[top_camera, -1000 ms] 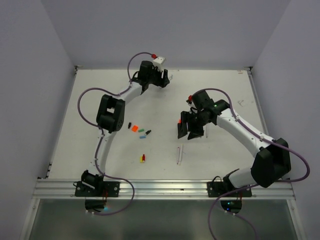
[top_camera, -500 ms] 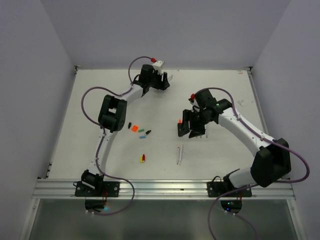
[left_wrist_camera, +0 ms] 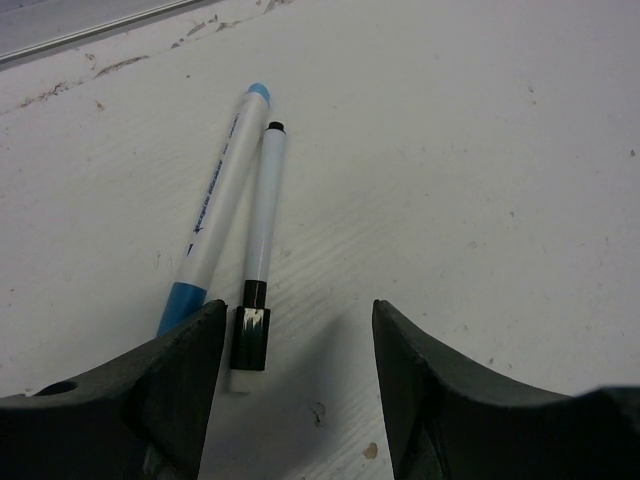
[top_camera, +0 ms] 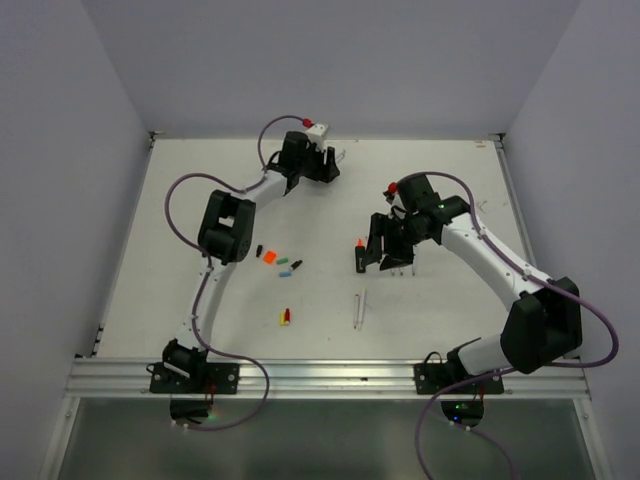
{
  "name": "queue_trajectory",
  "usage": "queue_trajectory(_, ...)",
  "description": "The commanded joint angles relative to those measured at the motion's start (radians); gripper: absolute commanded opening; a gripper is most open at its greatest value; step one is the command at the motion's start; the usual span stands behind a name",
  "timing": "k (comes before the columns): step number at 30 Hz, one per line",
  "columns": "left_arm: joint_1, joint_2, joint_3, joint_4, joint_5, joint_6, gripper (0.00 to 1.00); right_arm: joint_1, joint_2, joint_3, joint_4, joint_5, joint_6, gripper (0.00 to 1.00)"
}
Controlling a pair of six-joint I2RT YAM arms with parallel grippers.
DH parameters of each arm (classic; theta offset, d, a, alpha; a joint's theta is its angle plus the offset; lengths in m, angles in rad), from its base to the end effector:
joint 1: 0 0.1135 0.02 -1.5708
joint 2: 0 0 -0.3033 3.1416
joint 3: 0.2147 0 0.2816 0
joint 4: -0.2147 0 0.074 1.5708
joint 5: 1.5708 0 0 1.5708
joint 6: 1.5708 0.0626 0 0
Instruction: Open the pen caps
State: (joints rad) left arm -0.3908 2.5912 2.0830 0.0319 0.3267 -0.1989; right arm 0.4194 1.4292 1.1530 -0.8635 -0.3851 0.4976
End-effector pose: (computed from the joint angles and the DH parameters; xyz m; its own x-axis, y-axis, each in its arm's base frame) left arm 0.6086 -0.2725 0.1296 -0.5390 0.0196 -0.8421 0.5284 0.7864 -0.3198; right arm 0.2767 0.1491 0.2765 -0.9777 0.0484 -0.2043 -0.0615 0.8642 0.4993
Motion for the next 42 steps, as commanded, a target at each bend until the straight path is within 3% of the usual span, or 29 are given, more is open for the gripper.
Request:
queue_trajectory(1, -0.013, 0.021, 0.009, 0.01, -0.014, -0.007, 0.63, -0.008, -0.009, -0.01, 0.031, -0.031, -0.011, 0.57)
queue_trajectory(19, -0.042, 0.02, -0.029, -0.079, -0.037, -0.05, 0.38, -0.014, -0.039, -0.035, 0.069, -0.014, 0.01, 0.57)
queue_trajectory(33, -0.074, -0.031, -0.104, -0.115, 0.012, -0.031, 0.0, -0.016, -0.104, -0.056, 0.067, 0.0, 0.045, 0.57)
queue_trajectory(42, -0.079, -0.301, -0.379, -0.049, 0.112, -0.088, 0.0, -0.028, -0.107, 0.025, 0.06, -0.034, 0.097, 0.57)
